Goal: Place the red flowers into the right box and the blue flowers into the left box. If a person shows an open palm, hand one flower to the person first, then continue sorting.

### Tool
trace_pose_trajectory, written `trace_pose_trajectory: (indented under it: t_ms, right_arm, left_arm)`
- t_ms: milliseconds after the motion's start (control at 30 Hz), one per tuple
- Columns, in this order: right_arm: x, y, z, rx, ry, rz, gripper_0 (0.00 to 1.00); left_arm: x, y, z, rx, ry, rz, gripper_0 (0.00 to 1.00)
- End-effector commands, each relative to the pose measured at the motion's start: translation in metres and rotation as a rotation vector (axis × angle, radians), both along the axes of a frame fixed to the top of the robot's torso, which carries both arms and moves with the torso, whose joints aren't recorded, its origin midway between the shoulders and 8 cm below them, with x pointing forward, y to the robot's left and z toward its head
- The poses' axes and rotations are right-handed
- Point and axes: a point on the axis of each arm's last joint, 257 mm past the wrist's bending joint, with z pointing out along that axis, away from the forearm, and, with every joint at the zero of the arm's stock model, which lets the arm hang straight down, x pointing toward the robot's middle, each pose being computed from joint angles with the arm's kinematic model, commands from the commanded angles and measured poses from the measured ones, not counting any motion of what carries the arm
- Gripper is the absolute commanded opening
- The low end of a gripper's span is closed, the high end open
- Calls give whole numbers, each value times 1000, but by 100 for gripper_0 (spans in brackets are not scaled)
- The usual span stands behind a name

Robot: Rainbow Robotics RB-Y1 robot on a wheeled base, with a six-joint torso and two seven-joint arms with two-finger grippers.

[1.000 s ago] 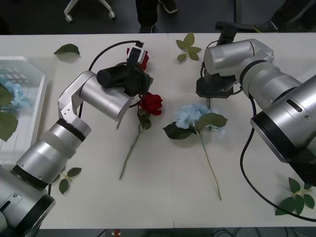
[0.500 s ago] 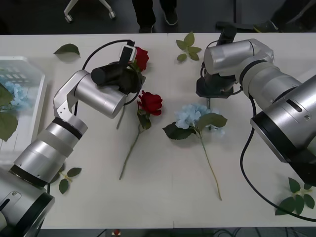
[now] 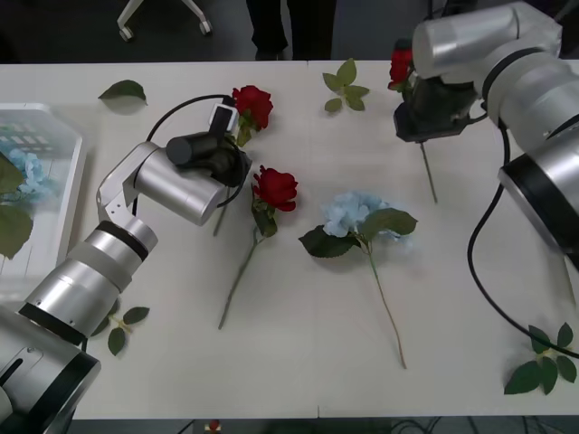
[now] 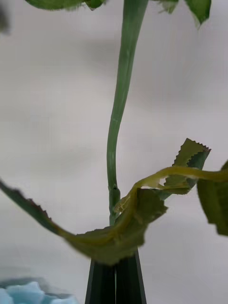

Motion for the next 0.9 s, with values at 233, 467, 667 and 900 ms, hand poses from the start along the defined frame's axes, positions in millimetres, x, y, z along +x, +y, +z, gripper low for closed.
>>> trace_pose_trajectory:
  t_ms: [233,467,667,900]
  right_arm:
    - [21,-97,99,-96,-95,62,0]
    - [-10,-218,131,-119,-103,22,0]
    - [-38,-280,129,-87,-122,33,0]
    - [-45,-296,120,-34,-177,36,0]
  left_arm:
    - [8,-2,9,-4,-16,1,54]
    - [4,-3,3,-3,-6,-3,0]
    - [0,-2,-5,-11,10,-5,0]
    - [-15,16,-13,-7,25,-1,0]
